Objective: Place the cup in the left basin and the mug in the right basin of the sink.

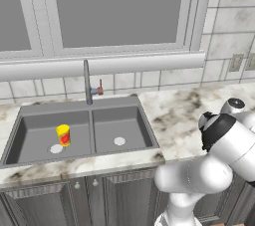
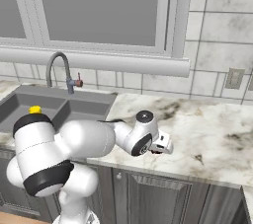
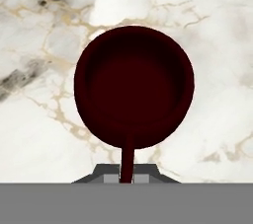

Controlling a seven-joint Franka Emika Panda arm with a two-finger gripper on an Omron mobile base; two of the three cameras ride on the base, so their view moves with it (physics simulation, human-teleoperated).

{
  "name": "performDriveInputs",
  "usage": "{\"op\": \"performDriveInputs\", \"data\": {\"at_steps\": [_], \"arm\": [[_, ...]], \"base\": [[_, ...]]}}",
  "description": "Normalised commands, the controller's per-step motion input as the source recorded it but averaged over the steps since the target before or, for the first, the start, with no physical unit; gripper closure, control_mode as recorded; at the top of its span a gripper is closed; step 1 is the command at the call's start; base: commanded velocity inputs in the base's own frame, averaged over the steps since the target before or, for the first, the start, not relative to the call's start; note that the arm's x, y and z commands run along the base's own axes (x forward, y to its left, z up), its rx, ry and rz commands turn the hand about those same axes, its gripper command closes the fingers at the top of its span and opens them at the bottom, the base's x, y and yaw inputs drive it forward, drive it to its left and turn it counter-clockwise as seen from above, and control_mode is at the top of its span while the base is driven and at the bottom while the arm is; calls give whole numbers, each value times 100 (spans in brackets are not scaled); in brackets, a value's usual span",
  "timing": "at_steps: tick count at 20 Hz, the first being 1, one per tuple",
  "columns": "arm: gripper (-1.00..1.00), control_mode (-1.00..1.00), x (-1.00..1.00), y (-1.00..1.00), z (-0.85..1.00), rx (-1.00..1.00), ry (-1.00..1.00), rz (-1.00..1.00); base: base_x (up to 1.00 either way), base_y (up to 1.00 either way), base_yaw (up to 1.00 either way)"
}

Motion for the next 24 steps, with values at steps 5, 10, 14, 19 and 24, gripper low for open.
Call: {"op": "performDriveInputs", "data": {"at_steps": [5, 10, 14, 19, 24], "arm": [[100, -100, -32, 12, 24, 0, -5, 0], [100, -100, -34, 26, 44, 0, -8, 0], [100, -100, -6, 25, 34, 0, -5, 0], [100, -100, 0, 35, 11, 0, 0, 4], [100, -100, 0, 42, 9, 0, 0, 6]], "base": [[0, 0, 0], [0, 0, 0], [0, 0, 0], [0, 0, 0], [0, 0, 0]]}}
